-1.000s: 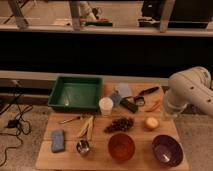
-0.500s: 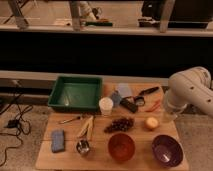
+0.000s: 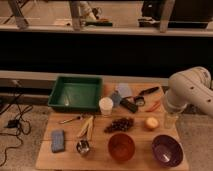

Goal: Place apple in purple bowl

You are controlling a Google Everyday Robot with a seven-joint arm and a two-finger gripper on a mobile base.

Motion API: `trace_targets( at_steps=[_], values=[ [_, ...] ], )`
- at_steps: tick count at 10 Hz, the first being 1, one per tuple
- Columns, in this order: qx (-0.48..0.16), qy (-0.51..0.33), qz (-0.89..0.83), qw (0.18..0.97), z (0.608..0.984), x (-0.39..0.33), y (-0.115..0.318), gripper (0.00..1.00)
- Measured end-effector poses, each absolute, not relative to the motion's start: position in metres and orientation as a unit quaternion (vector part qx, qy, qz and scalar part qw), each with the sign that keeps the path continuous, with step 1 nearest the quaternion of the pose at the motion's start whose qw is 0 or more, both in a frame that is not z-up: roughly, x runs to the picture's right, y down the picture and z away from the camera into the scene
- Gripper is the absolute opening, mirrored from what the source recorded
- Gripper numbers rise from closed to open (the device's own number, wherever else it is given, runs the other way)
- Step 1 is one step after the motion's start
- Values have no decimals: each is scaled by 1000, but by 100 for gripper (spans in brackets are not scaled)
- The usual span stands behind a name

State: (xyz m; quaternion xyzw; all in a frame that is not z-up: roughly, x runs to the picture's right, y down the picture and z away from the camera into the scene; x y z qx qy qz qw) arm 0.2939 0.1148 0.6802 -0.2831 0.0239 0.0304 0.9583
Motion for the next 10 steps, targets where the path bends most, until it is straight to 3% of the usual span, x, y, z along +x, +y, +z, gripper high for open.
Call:
trace_targets(
  at_steps=[10],
  values=[
    [-284,28,43,958,688,299,116,77]
  ],
)
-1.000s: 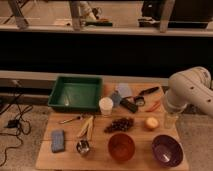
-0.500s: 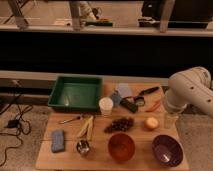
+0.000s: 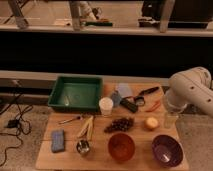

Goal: Place apple in purple bowl

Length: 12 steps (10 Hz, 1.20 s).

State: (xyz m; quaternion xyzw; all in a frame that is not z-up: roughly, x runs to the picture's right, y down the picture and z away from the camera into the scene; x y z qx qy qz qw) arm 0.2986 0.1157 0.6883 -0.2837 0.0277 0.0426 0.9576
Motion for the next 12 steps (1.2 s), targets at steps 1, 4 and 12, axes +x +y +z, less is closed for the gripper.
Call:
trace_targets(
  at_steps=[1,4,12],
  values=[
    [-284,31,44,957,692,299,116,77],
    [-287,39,45,956,699,300,120,77],
    [-310,48,37,949,725,290,154,77]
  ],
)
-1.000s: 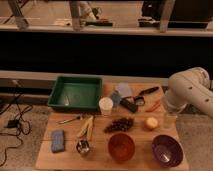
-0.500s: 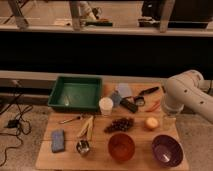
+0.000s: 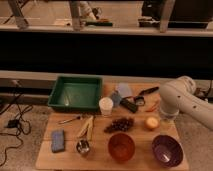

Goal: Place apple in purple bowl

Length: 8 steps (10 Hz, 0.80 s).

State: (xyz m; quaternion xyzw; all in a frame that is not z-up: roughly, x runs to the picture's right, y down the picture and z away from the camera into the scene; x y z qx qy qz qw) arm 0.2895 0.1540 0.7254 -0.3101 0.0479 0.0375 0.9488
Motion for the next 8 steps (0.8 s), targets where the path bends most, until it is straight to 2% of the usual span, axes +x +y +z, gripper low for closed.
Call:
trace_targets(
  at_steps=[5,8],
  values=[
    [-340,-29,89,936,746,284,136,77],
    [-356,-15,98,929,764,293,142,77]
  ],
)
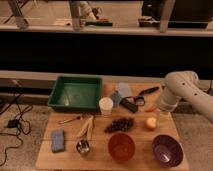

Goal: Place apple in purple bowl

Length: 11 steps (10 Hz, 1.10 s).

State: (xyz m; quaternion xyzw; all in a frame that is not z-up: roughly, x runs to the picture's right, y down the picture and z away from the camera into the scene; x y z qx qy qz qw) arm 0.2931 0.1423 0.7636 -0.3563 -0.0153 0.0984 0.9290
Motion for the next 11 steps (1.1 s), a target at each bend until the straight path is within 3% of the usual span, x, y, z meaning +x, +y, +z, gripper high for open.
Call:
trace_targets(
  at_steps=[11],
  values=[
    [-369,10,66,927,763,298,166,77]
  ],
)
